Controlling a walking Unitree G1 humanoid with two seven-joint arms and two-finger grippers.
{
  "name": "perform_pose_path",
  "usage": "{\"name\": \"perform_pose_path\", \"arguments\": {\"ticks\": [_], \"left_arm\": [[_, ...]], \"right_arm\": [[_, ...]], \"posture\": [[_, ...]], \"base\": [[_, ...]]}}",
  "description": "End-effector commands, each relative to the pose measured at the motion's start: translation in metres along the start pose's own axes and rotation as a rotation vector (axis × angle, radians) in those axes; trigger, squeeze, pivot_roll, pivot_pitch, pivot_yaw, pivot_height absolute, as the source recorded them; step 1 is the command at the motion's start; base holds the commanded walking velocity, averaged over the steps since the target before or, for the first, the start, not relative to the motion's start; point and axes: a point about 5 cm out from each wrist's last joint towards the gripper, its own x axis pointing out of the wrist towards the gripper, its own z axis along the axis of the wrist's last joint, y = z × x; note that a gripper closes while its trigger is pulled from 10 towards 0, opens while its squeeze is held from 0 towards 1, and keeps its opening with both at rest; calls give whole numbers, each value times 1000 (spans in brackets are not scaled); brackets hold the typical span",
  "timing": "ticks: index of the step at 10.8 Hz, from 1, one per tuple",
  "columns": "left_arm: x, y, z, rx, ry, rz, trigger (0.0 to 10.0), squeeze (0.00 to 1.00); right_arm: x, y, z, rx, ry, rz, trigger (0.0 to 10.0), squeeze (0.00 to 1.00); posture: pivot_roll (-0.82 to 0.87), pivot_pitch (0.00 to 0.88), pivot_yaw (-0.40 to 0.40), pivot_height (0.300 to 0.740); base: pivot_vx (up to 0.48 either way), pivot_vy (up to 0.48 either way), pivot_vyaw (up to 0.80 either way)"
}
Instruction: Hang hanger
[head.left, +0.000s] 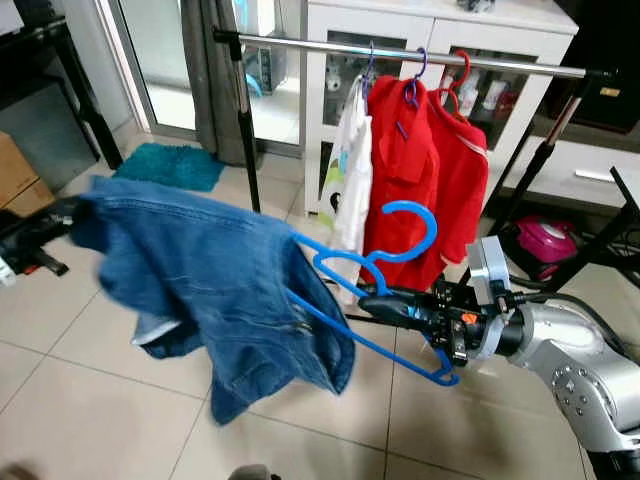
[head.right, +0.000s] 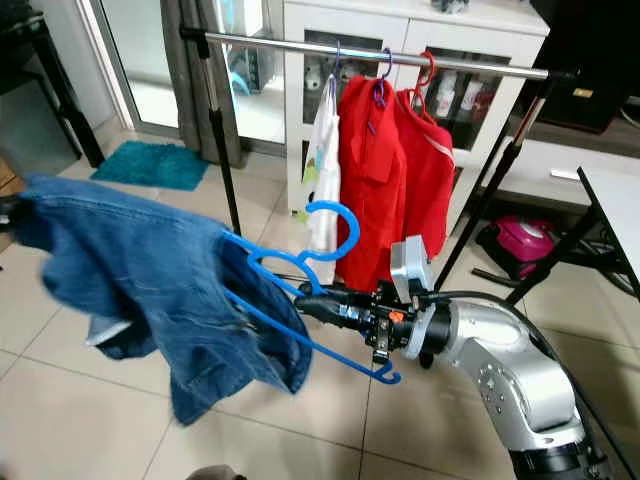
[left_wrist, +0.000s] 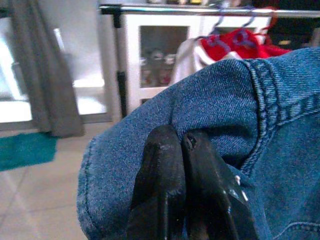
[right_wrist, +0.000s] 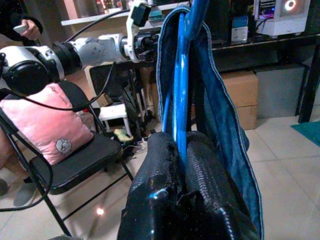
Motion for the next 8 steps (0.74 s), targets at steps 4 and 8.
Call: {"name": "perform_pose_path", "arguments": {"ticks": [4,8], "left_arm": [[2,3,2,72,14,48,2000,0],[6,-6,-1,80,28,-52,10000,1000]], "right_arm": [[0,-3,11,-49,-37,-10,10000,0],[2,-3,12,-51,-59,-20,10000,0]], "posture": [[27,0,8,740],[29,0,9,740]], "base": [[0,0,0],[0,0,0]]}}
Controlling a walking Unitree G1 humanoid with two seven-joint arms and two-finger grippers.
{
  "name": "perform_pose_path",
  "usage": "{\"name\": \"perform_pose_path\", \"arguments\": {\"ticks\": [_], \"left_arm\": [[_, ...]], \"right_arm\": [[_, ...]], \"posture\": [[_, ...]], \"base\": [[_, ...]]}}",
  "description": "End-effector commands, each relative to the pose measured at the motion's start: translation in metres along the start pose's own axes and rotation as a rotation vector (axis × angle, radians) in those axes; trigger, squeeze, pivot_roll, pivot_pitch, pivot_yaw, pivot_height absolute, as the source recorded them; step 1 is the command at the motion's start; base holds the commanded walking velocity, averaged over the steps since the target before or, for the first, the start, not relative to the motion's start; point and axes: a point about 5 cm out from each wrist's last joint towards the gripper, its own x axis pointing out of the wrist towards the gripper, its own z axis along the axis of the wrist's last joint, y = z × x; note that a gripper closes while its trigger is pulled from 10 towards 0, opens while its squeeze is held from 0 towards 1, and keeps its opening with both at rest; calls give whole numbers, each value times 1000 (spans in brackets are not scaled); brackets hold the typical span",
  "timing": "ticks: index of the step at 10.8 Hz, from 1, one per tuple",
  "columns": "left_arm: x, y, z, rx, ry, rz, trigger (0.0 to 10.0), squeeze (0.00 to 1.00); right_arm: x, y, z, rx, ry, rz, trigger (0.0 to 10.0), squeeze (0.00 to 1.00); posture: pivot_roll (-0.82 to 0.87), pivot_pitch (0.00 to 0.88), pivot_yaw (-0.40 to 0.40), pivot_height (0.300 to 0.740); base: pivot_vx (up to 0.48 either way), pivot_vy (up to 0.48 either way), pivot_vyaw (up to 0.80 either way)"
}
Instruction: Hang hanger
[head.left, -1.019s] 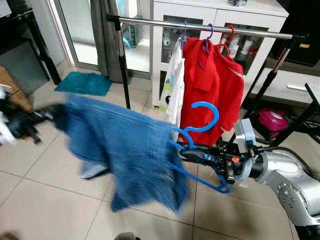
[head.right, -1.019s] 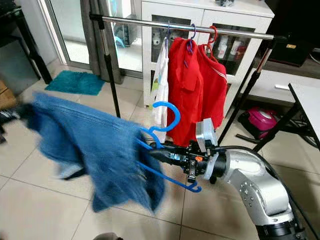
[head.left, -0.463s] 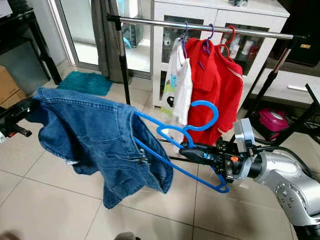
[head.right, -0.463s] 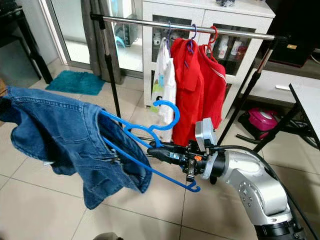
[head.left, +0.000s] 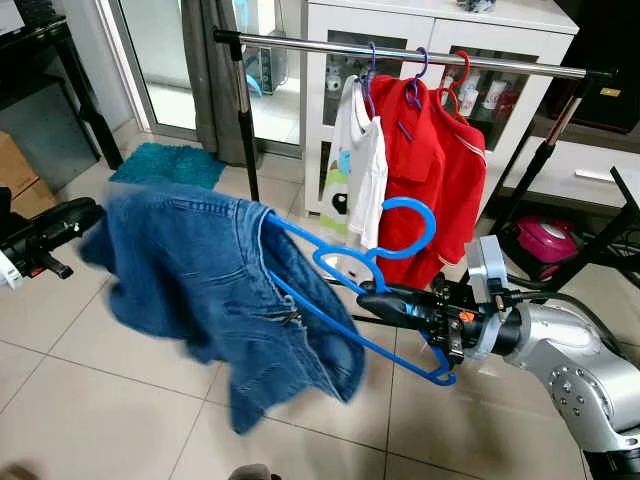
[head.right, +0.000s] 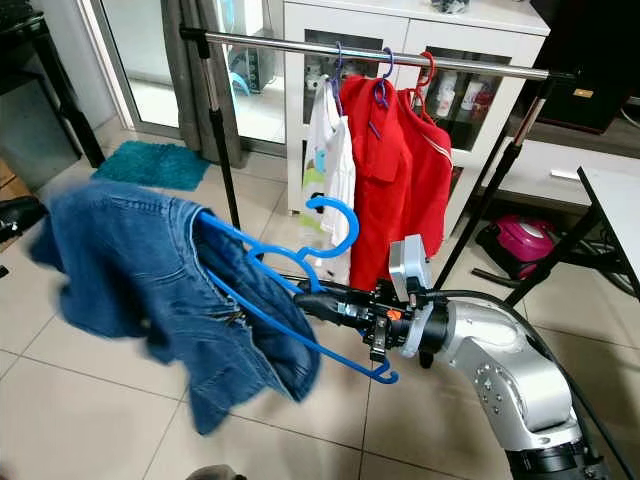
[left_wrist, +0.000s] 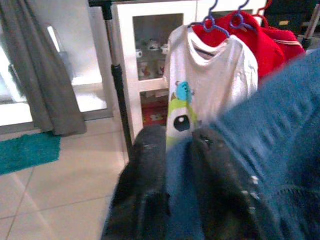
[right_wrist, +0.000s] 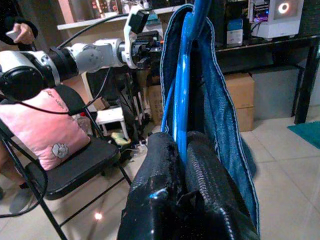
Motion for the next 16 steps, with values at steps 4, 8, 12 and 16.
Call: {"name": "perform_pose_path", "arguments": {"ticks": [4,8,12,16], "left_arm": [[-16,6,7,6,33,-65,10000,1000],[34,-31,81,106,-17,-558,10000,1000],[66,-69,112,66,-50,-874,10000,1000],[77,-95,88,73,86,-1024,10000,24]], "right_arm": [[-1,-3,14,-63,-46,-9,10000,0],[2,-2,19,-102,-19,37,10000,0],[2,2,24,-145,20,63,10000,0],[1,0,27,-176,61,105,10000,0]], "posture": [[30,0,12,740],[45,0,-1,740],[20,0,34,740],[15,0,40,740]], "base": [[0,0,0],[0,0,0],[0,0,0],[0,0,0]]}}
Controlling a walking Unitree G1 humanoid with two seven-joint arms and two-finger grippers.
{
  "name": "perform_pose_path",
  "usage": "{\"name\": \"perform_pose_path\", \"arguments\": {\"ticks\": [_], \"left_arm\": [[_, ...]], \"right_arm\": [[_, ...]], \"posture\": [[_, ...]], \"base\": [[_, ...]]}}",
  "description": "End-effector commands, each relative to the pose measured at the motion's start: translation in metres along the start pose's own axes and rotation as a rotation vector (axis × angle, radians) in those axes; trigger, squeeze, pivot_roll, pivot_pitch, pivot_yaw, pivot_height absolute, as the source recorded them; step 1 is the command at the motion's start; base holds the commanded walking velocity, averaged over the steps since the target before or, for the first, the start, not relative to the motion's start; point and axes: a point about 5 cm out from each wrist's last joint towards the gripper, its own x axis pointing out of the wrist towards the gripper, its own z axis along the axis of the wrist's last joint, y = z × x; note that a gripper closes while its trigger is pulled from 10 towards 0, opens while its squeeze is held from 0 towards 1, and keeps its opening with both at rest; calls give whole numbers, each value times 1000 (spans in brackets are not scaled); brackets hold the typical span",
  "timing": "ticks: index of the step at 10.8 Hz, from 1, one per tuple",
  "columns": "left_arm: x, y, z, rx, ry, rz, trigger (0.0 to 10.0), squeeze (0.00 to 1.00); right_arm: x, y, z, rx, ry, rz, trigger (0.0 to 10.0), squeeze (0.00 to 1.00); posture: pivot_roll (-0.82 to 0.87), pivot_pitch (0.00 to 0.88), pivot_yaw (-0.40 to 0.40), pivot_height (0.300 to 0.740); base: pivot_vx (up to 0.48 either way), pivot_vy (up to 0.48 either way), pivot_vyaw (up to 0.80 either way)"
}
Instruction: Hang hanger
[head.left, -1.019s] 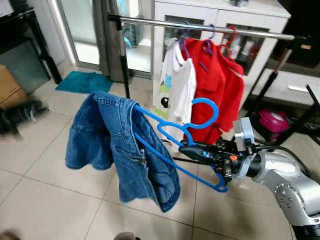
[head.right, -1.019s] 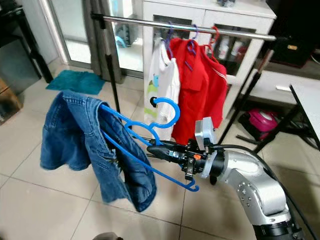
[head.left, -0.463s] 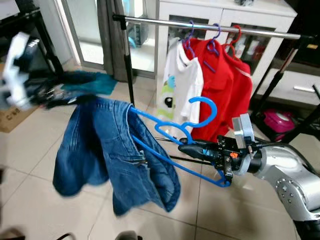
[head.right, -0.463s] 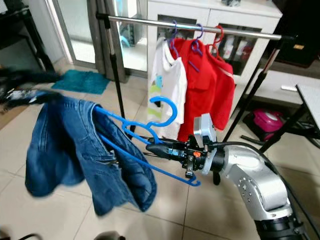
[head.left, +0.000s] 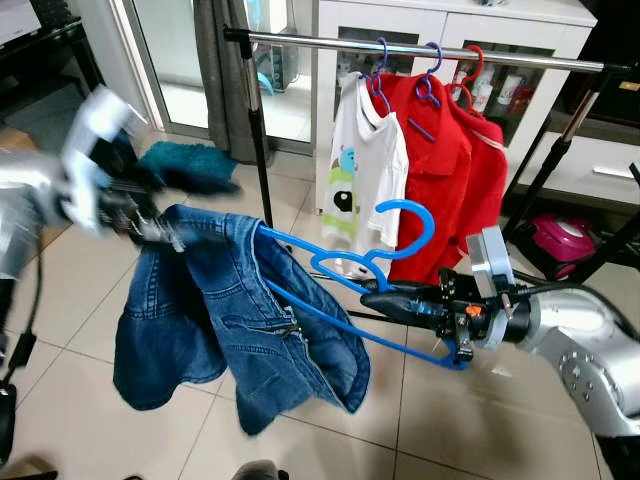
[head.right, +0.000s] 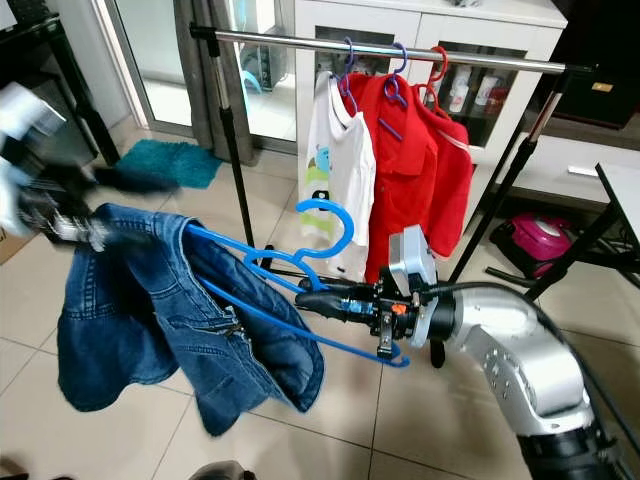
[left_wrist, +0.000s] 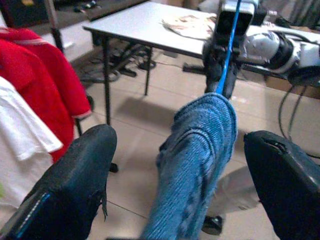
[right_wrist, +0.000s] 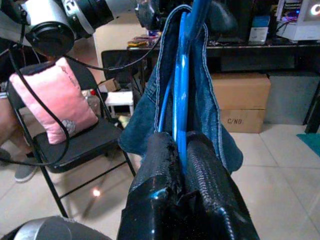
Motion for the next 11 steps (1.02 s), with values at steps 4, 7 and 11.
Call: {"name": "perform_pose_path", "arguments": {"ticks": [4,7,11], "left_arm": [[10,-5,-8,-7,82,-65,0,0],[14,-8,-15,-34,120,-98,0,0],[24,-11,-18,-26,141,-147,0,0]], "right_arm": [[3,3,12,-70,2,76,10000,0],[4,2,14,-86,20,113,10000,0],[6,0,18,-96,25,138,10000,0]], "posture": [[10,0,41,740],[8,0,37,740],[12,0,26,740]], "base": [[0,0,0],[0,0,0],[0,0,0]]}}
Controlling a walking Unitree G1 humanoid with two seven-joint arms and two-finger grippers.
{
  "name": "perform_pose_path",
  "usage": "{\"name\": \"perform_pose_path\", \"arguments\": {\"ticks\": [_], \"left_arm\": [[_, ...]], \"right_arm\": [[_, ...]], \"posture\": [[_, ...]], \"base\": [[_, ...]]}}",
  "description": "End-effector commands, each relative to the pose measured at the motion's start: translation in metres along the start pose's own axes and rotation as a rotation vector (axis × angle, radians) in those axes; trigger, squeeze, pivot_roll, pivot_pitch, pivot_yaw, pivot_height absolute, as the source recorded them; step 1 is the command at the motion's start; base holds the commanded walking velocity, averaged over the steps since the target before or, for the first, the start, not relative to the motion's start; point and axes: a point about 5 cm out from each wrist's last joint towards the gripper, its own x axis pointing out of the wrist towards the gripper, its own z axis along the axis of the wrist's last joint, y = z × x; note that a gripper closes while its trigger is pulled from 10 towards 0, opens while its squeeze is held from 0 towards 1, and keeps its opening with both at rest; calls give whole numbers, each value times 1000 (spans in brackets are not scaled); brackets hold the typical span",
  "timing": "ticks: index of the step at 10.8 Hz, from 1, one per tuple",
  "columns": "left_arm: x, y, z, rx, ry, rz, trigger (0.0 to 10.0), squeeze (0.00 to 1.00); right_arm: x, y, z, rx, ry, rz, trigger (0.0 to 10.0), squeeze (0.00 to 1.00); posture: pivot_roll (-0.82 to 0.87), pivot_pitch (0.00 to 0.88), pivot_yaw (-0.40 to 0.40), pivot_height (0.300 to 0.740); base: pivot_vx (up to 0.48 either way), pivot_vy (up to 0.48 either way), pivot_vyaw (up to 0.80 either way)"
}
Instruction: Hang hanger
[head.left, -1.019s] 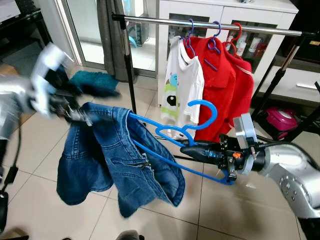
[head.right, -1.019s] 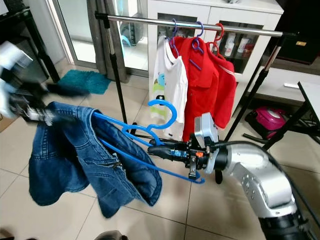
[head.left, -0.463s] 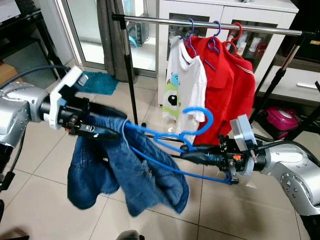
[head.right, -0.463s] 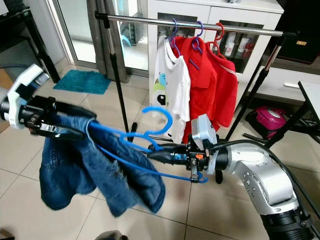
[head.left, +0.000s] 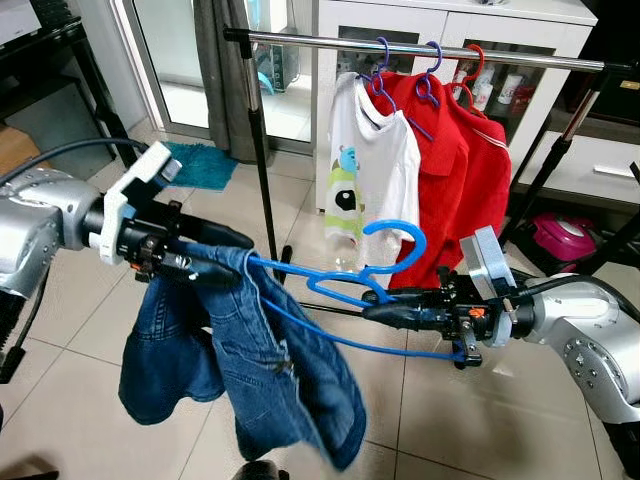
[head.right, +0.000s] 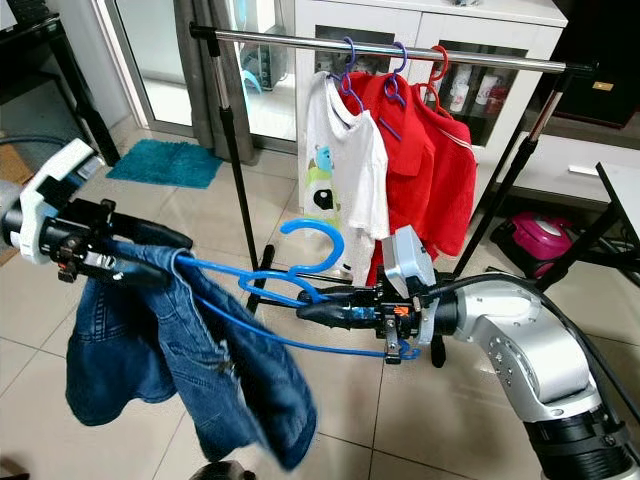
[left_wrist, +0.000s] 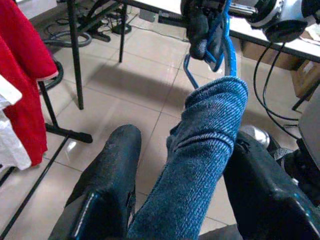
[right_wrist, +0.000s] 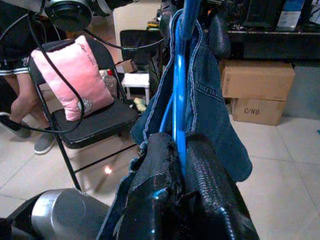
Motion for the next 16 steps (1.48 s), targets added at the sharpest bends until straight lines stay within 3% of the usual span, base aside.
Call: {"name": "perform_pose_path", "arguments": {"ticks": [1,5,6,7,10,12,16], "left_arm": [[13,-2,2,35,11,-58,0,0],[12,-2,0,53,-6,-36,0,0],[10,-2,0,55,-26,-11,0,0],[9,-2,0,55,-41,6,0,0],[-5,1,-9,43,-105,171,0,0],[-8,2,-12,39,-126,260,0,0],[-12,7,-12,-13,-270,412,0,0]], "right_arm": [[7,-1,16,-73,-45,41,10000,0],[5,-2,16,-59,-43,25,10000,0],[4,-3,15,-35,-47,16,10000,604],[3,-4,15,-24,-49,7,10000,1000],[-6,-11,12,14,-80,-91,10000,1000],[-13,-11,9,50,-90,-116,10000,1000],[-27,-16,5,50,-102,-220,10000,1000]], "posture": [[11,0,26,740],[8,0,30,740],[7,0,30,740],[7,0,31,740],[3,0,34,740],[2,0,33,740],[0,0,32,740]], "base": [[0,0,0],[0,0,0],[0,0,0],[0,0,0],[0,0,0],[0,0,0],[0,0,0]]}}
